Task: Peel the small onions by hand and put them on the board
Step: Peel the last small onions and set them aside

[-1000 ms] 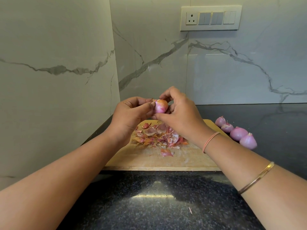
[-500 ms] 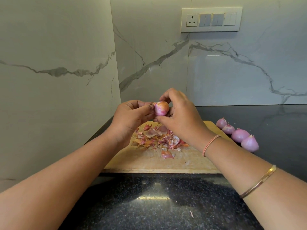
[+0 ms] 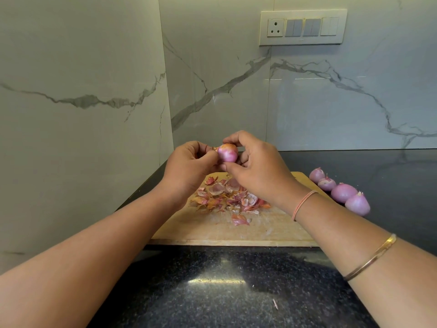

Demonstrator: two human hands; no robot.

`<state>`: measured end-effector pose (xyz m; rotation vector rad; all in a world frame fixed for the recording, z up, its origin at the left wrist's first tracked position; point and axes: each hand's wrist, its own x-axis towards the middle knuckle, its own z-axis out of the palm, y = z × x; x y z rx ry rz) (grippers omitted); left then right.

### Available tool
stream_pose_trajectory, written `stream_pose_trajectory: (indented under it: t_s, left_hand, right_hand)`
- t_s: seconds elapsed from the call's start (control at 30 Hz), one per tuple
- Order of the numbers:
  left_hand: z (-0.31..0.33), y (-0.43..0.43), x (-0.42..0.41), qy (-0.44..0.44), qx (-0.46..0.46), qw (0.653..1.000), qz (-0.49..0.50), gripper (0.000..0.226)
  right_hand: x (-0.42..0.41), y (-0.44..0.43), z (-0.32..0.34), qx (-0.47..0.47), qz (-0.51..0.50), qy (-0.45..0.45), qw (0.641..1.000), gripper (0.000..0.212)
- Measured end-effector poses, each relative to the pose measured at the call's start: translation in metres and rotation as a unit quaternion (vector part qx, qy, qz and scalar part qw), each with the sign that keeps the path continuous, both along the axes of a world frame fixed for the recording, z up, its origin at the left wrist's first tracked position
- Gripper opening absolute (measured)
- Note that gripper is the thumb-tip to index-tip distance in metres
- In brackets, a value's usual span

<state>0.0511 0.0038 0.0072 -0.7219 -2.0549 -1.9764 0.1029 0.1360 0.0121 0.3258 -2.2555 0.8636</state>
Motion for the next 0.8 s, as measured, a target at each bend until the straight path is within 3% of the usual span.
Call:
stream_pose_trajectory:
  t_s: [0.23, 0.43, 0.8]
  left_hand:
    - [0.0020, -0.0042, -0.0018, 0.064, -0.049, 0.997, 0.018, 0.012]
    - [0.0028, -0.0061, -0.0021, 0.107, -0.088, 0.990, 0.038, 0.013]
    - [0.0040, -0.0075, -0.0040, 0.081, -0.098, 0.989, 0.073, 0.010]
  right_hand:
    - [-0.0013, 0.0028, 0.0040, -0.105, 0.072, -0.072, 0.989, 0.041]
    - [0.0026, 0.0039, 0.0062, -0.228, 0.167, -0.135, 0.950, 0.037]
    - [0.0076, 0.0050, 0.0082, -0.270, 0.230, -0.166, 0.920, 0.038]
